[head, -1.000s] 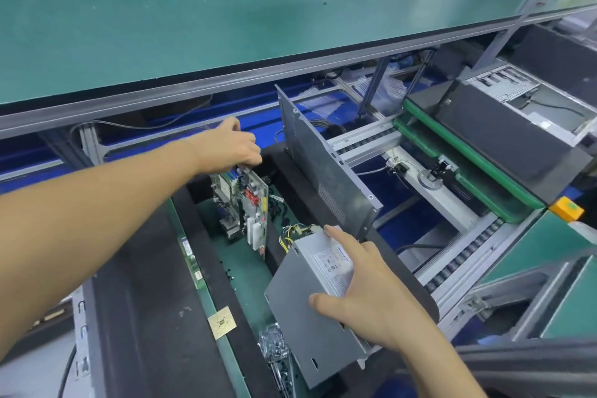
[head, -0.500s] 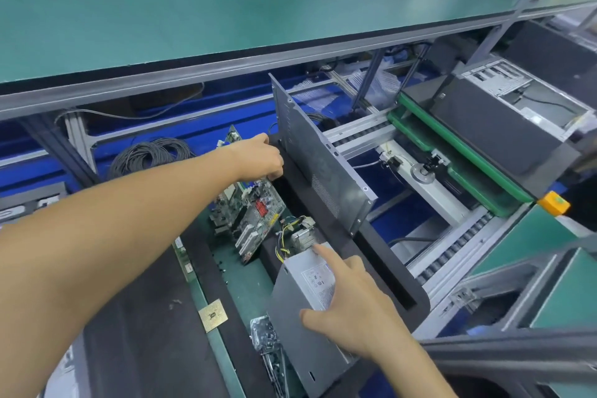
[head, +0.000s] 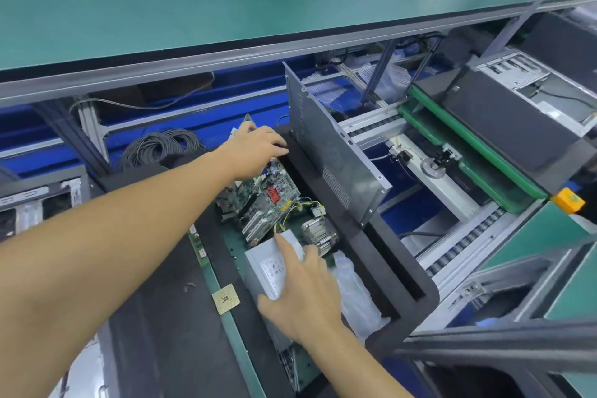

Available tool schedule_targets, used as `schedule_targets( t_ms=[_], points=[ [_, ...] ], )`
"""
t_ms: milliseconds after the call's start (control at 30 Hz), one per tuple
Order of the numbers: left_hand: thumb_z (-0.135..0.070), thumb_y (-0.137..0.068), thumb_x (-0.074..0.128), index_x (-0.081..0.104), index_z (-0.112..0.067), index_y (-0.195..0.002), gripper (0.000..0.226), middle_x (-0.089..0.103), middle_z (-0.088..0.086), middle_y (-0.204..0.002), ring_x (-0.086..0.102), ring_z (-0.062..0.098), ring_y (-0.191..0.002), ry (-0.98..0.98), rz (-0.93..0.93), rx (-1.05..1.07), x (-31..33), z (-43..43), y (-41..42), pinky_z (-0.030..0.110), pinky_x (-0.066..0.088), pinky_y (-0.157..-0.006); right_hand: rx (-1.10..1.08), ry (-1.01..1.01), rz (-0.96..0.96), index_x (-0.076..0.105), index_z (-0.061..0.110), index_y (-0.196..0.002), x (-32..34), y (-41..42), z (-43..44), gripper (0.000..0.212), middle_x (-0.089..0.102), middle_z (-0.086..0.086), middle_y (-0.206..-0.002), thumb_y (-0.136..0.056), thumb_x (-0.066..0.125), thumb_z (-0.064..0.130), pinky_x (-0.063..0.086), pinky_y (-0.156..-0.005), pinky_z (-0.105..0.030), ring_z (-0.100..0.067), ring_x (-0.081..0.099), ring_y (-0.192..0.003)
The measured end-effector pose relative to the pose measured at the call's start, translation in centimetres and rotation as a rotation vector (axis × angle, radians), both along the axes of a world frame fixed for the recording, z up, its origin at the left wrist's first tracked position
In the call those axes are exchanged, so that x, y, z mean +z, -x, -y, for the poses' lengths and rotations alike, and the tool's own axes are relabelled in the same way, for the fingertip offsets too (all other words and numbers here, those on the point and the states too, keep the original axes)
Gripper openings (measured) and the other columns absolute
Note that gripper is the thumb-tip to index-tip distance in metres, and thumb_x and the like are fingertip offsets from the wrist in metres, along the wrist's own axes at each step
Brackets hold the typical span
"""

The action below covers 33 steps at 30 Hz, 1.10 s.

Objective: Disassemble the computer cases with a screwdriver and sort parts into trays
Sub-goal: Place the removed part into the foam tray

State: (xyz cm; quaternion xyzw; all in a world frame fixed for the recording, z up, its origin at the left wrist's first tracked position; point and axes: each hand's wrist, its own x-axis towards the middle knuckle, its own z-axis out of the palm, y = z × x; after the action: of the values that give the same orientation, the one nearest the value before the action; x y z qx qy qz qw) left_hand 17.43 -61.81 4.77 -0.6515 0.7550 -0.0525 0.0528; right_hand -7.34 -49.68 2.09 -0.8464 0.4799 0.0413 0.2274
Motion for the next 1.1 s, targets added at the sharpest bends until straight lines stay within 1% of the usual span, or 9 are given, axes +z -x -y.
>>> schedule_targets(
  t_ms=[67, 167, 333, 433, 533, 667, 800, 967, 1100],
  points=[
    [-0.016, -0.101, 0.048, 0.046, -0.032, -0.146, 0.048, 0.039, -0.011, -0.154, 0.029, 0.015, -0.141, 0.058, -0.066, 0.061, 0.1, -1.5, -0.6, 0.043, 0.022, -0.104, -0.018, 0.014, -0.005, 0.01, 0.046, -0.151, -1.5, -1.3, 0.1, 0.094, 0.035, 0.0, -0.128, -0.073, 0.062, 0.056, 0.044, -0.093, -0.04, -0.027, 0.044, -0.117],
    [-0.019, -0.103, 0.044, 0.044, -0.034, -0.147, 0.046, 0.037, -0.011, -0.155, 0.027, 0.015, -0.143, 0.125, -0.121, 0.113, 0.1, -4.4, -1.6, 0.041, 0.018, -0.104, -0.032, 0.029, -0.007, 0.011, 0.047, -0.152, -3.7, -2.5, 0.4, 0.095, 0.036, 0.001, -0.125, -0.073, 0.061, 0.057, 0.045, -0.091, -0.039, -0.026, 0.046, -0.114],
    [-0.02, -0.103, 0.046, 0.052, -0.036, -0.141, 0.041, 0.043, -0.013, -0.151, 0.031, 0.011, -0.142, 0.187, -0.242, 0.142, -0.1, -8.6, -1.8, 0.039, 0.017, -0.103, -0.019, 0.091, -0.038, 0.008, 0.045, -0.154, -5.7, -4.3, 0.3, 0.095, 0.034, -0.001, -0.125, -0.075, 0.061, 0.056, 0.043, -0.087, -0.039, -0.027, 0.045, -0.111],
    [-0.02, -0.102, 0.048, 0.058, -0.035, -0.136, 0.038, 0.047, -0.014, -0.147, 0.033, 0.01, -0.141, 0.201, -0.301, 0.157, -0.6, -10.2, -1.5, 0.039, 0.018, -0.105, -0.055, 0.103, -0.04, 0.008, 0.047, -0.152, -6.3, -4.3, -0.2, 0.094, 0.034, 0.001, -0.123, -0.074, 0.06, 0.056, 0.04, -0.085, -0.038, -0.026, 0.046, -0.111],
    [-0.02, -0.102, 0.048, 0.064, -0.034, -0.129, 0.035, 0.05, -0.014, -0.143, 0.036, 0.008, -0.139, 0.212, -0.358, 0.174, -0.7, -11.1, -1.5, 0.037, 0.017, -0.105, -0.116, 0.102, -0.022, 0.008, 0.047, -0.151, -6.6, -3.6, -0.8, 0.093, 0.035, 0.001, -0.125, -0.073, 0.059, 0.056, 0.042, -0.085, -0.037, -0.025, 0.046, -0.113],
    [-0.022, -0.101, 0.047, 0.066, -0.036, -0.122, 0.032, 0.051, -0.016, -0.141, 0.034, 0.007, -0.139, 0.212, -0.372, 0.185, -1.0, -12.0, -1.5, 0.035, 0.014, -0.104, -0.105, 0.089, -0.038, 0.007, 0.046, -0.151, -6.7, -3.6, -0.8, 0.095, 0.033, 0.0, -0.124, -0.073, 0.06, 0.057, 0.044, -0.086, -0.037, -0.025, 0.046, -0.114],
    [-0.022, -0.1, 0.047, 0.068, -0.04, -0.116, 0.031, 0.052, -0.019, -0.138, 0.036, 0.006, -0.137, 0.212, -0.383, 0.2, -1.0, -12.4, -1.2, 0.035, 0.014, -0.104, -0.11, 0.017, -0.036, 0.007, 0.046, -0.151, -6.4, -3.9, 0.8, 0.097, 0.034, -0.002, -0.125, -0.072, 0.063, 0.056, 0.047, -0.087, -0.039, -0.028, 0.047, -0.115],
    [-0.019, -0.099, 0.05, 0.074, -0.035, -0.107, 0.03, 0.057, -0.016, -0.132, 0.041, 0.006, -0.131, 0.276, -0.466, 0.249, -0.2, -13.2, -1.3, 0.035, 0.016, -0.101, -0.063, 0.067, -0.035, 0.011, 0.046, -0.152, -6.5, -3.9, 1.0, 0.096, 0.037, -0.002, -0.126, -0.071, 0.061, 0.057, 0.046, -0.088, -0.039, -0.028, 0.048, -0.113],
    [-0.018, -0.099, 0.051, 0.075, -0.032, -0.104, 0.028, 0.059, -0.014, -0.132, 0.043, 0.008, -0.131, 0.266, -0.471, 0.251, 0.4, -14.3, -1.3, 0.037, 0.017, -0.101, -0.032, 0.045, -0.113, 0.009, 0.044, -0.152, -6.3, -3.9, 1.5, 0.098, 0.037, -0.007, -0.127, -0.073, 0.067, 0.057, 0.046, -0.086, -0.042, -0.032, 0.049, -0.113]
  ],
)
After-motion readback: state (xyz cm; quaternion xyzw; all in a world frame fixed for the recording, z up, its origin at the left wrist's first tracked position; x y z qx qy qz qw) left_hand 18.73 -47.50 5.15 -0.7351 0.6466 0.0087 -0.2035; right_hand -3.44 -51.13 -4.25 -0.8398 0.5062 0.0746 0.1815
